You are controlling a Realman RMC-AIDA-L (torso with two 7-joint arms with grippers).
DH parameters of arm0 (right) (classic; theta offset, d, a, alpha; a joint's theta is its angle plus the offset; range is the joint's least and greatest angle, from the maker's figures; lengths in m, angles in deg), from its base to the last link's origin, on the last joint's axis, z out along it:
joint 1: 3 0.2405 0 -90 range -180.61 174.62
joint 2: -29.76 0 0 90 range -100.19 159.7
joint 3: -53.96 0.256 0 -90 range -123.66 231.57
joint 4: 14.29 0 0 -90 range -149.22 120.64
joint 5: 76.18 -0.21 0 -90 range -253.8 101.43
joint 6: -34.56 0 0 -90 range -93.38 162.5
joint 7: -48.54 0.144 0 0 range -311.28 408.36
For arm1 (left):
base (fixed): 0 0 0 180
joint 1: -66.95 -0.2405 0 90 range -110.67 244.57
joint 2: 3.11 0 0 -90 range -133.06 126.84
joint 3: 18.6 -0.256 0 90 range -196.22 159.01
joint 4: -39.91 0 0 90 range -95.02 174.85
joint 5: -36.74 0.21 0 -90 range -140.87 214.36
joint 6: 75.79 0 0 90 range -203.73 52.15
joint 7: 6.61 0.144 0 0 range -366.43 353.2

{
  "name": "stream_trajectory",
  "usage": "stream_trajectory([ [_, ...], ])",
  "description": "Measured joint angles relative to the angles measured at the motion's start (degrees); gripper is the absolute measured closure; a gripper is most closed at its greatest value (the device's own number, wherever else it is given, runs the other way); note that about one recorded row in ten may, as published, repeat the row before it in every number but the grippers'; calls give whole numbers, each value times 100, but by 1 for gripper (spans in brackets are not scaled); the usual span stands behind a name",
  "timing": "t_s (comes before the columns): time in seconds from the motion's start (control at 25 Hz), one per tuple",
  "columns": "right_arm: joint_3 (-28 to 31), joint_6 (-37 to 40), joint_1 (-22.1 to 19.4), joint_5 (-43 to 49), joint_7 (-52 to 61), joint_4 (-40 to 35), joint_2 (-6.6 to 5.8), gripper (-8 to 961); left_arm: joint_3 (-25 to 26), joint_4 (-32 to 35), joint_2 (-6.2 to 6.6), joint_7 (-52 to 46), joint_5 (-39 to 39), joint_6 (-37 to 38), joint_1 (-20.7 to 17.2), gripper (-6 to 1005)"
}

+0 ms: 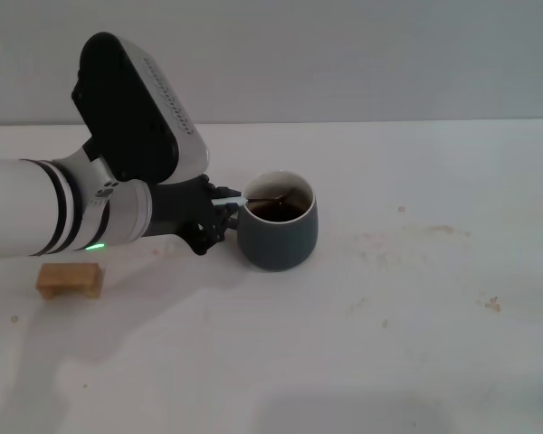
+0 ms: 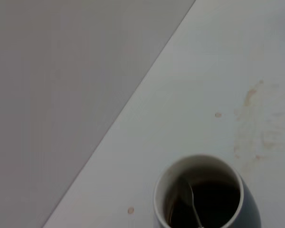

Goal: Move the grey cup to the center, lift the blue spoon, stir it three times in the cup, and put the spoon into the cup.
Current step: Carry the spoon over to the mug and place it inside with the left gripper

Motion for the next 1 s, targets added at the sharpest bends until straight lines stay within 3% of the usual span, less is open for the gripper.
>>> stream_trajectory([
  [0.44,0,0,-21,0,0,0,0,955,-259,-9,-26,0,-16,10,178,778],
  [0.8,0,-1,-41,-1,0,0,0,955,-283,-227,-4,-86,68,-245,30,775],
  [1.0,0,-1,-33,-1,0,0,0,955,-262,-287,3,-246,494,-275,-40,774],
])
